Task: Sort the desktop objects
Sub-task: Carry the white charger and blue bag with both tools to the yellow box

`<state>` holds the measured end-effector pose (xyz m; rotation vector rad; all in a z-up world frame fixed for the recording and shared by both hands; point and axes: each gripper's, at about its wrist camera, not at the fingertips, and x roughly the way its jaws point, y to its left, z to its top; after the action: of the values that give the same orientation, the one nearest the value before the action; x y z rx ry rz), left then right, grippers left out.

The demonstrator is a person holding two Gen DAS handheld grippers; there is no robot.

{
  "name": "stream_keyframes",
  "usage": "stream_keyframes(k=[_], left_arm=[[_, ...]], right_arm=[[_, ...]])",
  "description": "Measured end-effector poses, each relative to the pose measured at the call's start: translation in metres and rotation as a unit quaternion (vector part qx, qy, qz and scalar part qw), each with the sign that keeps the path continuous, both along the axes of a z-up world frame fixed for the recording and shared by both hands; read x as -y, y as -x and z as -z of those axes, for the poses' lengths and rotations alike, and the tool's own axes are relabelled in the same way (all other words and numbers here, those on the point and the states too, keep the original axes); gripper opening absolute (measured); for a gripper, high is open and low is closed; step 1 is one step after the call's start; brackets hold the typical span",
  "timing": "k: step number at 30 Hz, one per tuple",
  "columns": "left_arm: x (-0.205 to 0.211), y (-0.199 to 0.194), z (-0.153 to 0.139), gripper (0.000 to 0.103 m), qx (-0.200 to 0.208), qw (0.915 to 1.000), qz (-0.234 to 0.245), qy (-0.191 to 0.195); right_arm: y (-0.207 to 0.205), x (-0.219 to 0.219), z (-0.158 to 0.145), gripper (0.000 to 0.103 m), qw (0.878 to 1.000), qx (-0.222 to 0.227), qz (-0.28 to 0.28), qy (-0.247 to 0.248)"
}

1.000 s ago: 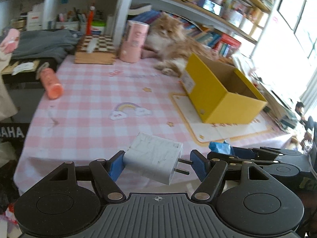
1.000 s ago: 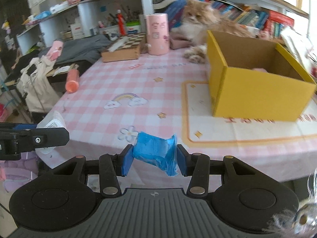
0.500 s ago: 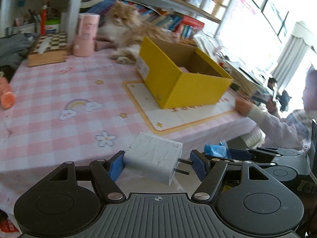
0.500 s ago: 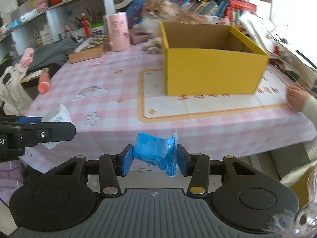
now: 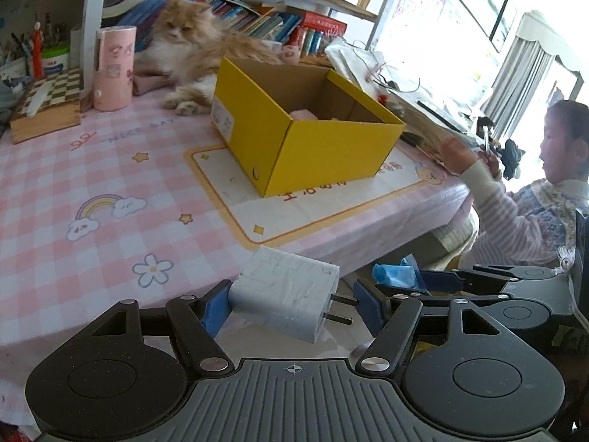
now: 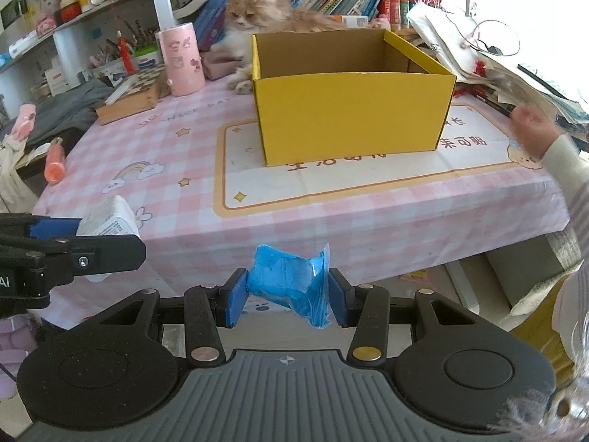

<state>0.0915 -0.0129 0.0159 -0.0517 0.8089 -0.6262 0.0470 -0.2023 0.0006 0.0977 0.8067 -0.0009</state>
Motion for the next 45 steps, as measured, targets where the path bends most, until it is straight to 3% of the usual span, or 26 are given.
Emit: stream_keyframes(k=[26, 32, 39, 45], left_arm=[[0.092, -0.04, -0.006, 0.071, 0.02, 0.9996, 0.002, -0.02], [0.109, -0.051, -0.02, 0.071, 0.036, 0.9993, -0.011, -0.002], [0.129, -0.063, -0.045, 0.071, 0.09, 0.9952, -0.031, 0.021], [0.142, -0.085, -0.061, 0.072, 0.128, 0.9898, -0.06, 0.016]], right_arm=[[-0.048, 0.086, -0.003, 0.043, 1.0, -0.003, -0.022, -0.001], [-0.062, 0.105, -0.012, 0.043, 0.999, 0.021, -0.029, 0.013], [-0.082, 0.122, -0.036, 0.043, 0.995, 0.076, -0.057, 0.031], [-0.111, 0.136, -0.059, 0.043, 0.988, 0.122, -0.089, 0.03]])
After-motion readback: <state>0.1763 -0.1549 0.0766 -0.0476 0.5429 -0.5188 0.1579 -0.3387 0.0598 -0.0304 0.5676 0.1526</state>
